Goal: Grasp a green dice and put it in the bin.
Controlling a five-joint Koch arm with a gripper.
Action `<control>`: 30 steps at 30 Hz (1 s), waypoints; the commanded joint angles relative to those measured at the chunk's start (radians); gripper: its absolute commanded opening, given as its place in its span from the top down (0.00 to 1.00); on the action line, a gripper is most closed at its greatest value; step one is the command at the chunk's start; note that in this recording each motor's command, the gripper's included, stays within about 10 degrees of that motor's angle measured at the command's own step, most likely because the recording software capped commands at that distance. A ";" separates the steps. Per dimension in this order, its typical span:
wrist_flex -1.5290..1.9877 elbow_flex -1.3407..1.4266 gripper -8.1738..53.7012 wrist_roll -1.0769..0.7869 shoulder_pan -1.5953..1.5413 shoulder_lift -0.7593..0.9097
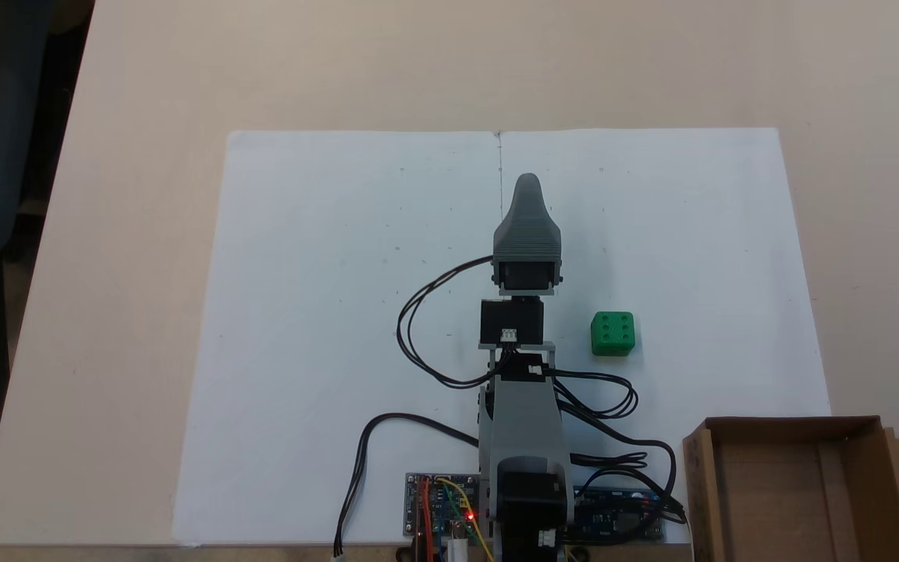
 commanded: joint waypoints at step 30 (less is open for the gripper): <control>0.408 0.061 0.17 -0.055 -0.029 0.109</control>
